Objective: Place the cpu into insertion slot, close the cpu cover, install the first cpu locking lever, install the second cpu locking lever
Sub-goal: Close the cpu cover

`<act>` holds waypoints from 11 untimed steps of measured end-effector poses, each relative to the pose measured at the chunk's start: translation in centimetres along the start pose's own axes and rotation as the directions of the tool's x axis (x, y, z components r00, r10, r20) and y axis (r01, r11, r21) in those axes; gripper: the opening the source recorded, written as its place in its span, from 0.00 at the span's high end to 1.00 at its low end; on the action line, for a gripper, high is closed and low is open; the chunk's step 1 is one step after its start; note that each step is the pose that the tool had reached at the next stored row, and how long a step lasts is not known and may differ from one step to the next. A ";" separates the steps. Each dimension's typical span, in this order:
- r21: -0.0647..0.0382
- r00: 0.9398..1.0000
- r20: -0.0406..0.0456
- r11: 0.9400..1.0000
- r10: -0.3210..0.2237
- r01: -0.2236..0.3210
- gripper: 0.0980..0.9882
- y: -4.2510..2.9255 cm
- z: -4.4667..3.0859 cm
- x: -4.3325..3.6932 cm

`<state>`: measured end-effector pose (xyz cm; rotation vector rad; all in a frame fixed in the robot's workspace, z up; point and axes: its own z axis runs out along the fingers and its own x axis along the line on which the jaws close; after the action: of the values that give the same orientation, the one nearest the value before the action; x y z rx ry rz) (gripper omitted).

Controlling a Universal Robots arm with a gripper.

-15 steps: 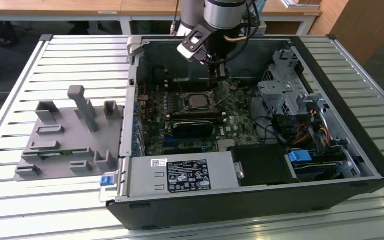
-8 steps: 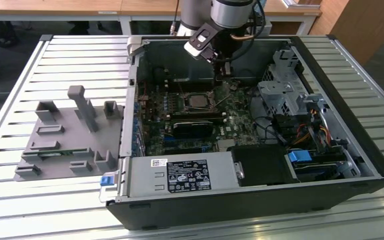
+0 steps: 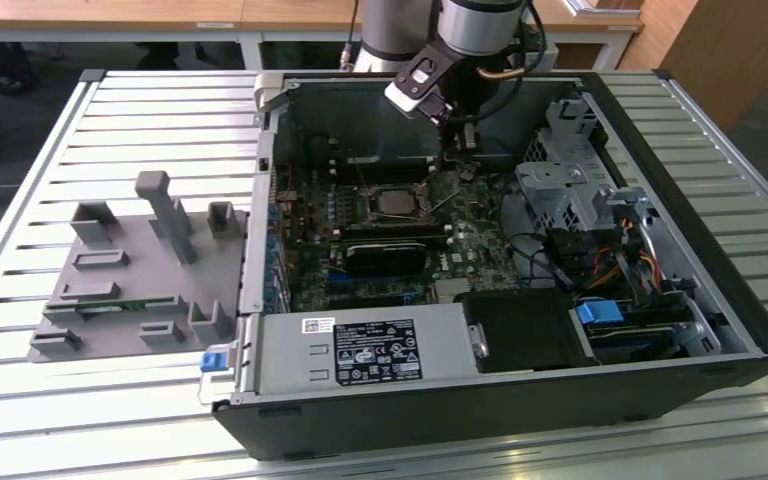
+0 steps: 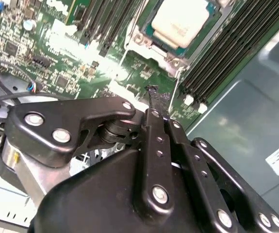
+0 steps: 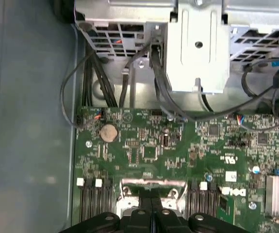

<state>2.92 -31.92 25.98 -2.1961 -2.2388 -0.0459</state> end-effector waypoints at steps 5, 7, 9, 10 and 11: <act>0.000 1.000 0.000 1.000 0.001 -0.001 0.99 0.71 0.03 -0.01; 0.000 1.000 0.000 1.000 0.001 -0.001 0.99 0.88 0.04 -0.02; 0.000 1.000 0.000 1.000 0.001 -0.001 0.99 1.07 0.06 -0.02; 0.000 1.000 0.000 1.000 0.001 -0.001 0.99 1.16 0.07 -0.02; 0.000 1.000 0.000 1.000 0.001 -0.001 0.99 1.29 0.09 -0.03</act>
<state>4.21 -31.92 25.91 -2.1971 -2.2381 -0.0453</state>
